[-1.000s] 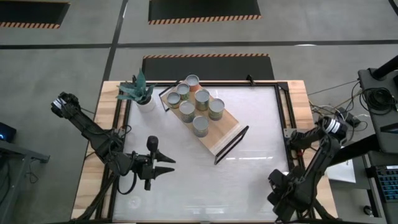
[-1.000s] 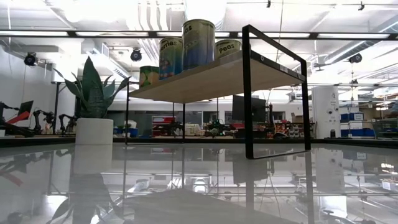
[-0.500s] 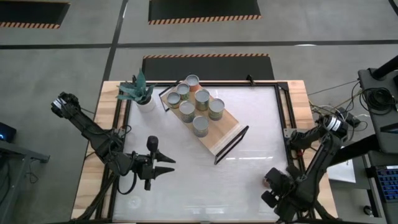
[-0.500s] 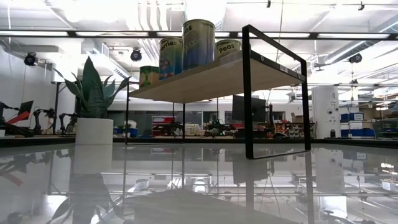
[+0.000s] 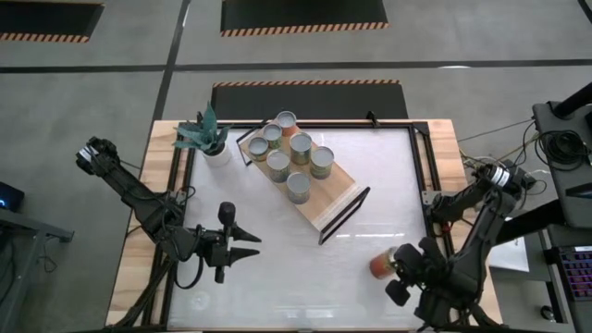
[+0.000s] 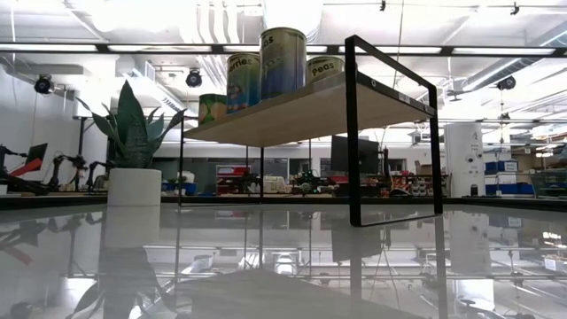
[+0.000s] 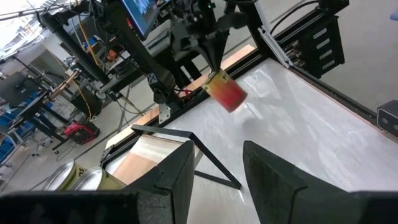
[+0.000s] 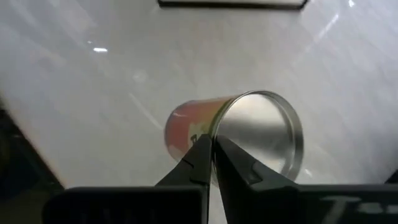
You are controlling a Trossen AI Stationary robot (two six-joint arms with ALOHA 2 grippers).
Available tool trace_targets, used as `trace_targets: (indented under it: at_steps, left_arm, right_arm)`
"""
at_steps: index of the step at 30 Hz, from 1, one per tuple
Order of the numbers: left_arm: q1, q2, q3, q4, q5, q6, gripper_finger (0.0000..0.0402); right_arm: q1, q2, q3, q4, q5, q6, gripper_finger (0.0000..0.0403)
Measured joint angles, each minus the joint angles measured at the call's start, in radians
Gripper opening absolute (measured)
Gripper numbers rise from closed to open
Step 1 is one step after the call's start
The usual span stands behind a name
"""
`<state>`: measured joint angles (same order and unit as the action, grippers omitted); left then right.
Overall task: Pick and place cans onto a shelf
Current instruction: Put the canned pineapple on the shelf
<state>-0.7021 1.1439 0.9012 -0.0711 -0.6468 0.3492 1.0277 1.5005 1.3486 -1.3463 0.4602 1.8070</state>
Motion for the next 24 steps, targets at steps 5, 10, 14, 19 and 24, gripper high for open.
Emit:
trace_targets:
  at_steps: [5, 10, 14, 19, 24]
  left_arm:
    - [0.0, 0.0, 0.0, 0.002, 0.0, 0.0, 0.012]
    - [0.0, 0.0, 0.0, 0.002, 0.001, 0.0, 0.012]
    - [0.0, 0.0, 0.0, 0.002, 0.001, -0.003, 0.012]
    - [0.0, 0.0, 0.0, 0.003, 0.001, -0.007, 0.012]
    - [0.0, 0.0, 0.0, 0.003, 0.002, -0.011, 0.012]
  right_arm:
    - [-0.005, -0.006, 0.069, -0.019, 0.062, -0.059, 0.0008]
    - [-0.01, -0.008, 0.102, -0.038, 0.102, -0.092, 0.0008]
    - [-0.012, -0.006, 0.084, 0.005, 0.11, -0.135, 0.0008]
    - [-0.021, -0.003, 0.042, 0.185, 0.115, -0.276, 0.0008]
    - [-0.022, -0.003, -0.009, 0.246, 0.172, -0.34, 0.0009]
